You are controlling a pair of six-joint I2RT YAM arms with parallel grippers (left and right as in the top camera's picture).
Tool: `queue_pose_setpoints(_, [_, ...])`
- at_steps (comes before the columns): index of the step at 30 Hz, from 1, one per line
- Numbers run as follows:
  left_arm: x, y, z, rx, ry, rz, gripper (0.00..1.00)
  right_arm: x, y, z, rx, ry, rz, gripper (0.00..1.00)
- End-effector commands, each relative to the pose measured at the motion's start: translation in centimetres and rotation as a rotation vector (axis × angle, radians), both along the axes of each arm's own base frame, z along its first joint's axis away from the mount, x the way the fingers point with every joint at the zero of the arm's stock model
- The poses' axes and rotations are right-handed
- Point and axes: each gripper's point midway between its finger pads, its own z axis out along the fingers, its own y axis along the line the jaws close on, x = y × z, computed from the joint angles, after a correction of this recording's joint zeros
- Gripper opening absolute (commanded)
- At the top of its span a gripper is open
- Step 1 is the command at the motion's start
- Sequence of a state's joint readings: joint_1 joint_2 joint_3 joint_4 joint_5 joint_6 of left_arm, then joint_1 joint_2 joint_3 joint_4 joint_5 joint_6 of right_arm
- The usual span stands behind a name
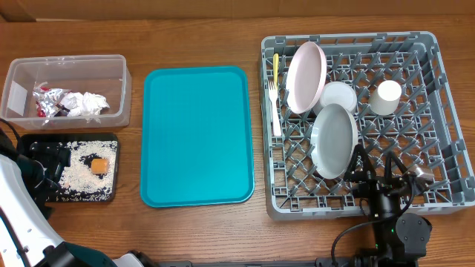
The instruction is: Sort waste into correct bins and load items into the dishwasher rack
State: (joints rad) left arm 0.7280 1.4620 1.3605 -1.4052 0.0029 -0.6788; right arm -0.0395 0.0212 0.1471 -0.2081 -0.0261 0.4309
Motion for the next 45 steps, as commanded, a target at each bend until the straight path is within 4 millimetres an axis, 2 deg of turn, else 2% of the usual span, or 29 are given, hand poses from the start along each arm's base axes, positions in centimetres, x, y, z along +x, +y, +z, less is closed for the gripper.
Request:
queue_pose_setpoints(1, [-0.1,0.1,0.3,0.015,-0.002,0.008,1.0,0.0,-0.1,0.3,-0.04,-0.029,-0.003,1.0])
queue_pose_setpoints(9, [-0.1,0.1,0.3,0.015,-0.002,0.008,1.0,0.4,-0.3,0.6,-0.042,-0.102,-0.018,1.0])
queue_pose_setpoints(22, [-0.1,0.1,0.3,0.015,-0.002,0.008,1.0,0.8,-0.4,-0.1,-0.05,-0.134,-0.022,1.0])
queue_pose_setpoints(24, [-0.1,0.1,0.3,0.015,-0.002,0.008,1.0,0.8,-0.4,-0.6,-0.085,-0.112,-0.023,1.0])
queue_pose_setpoints(29, [-0.1,0.1,0.3,0.015,-0.002,0.008,1.0,0.9,-0.4,-3.4,-0.153,0.001,-0.017,1.0])
queue_pose_setpoints(33, [-0.1,0.1,0.3,0.015,-0.002,0.008,1.0,0.9,-0.4,-3.3,-0.228,-0.003,-0.014,1.0])
queue_pose_setpoints(45, [-0.1,0.1,0.3,0.015,-0.002,0.008,1.0,0.9,-0.4,-3.3,-0.227,-0.003,-0.015,1.0])
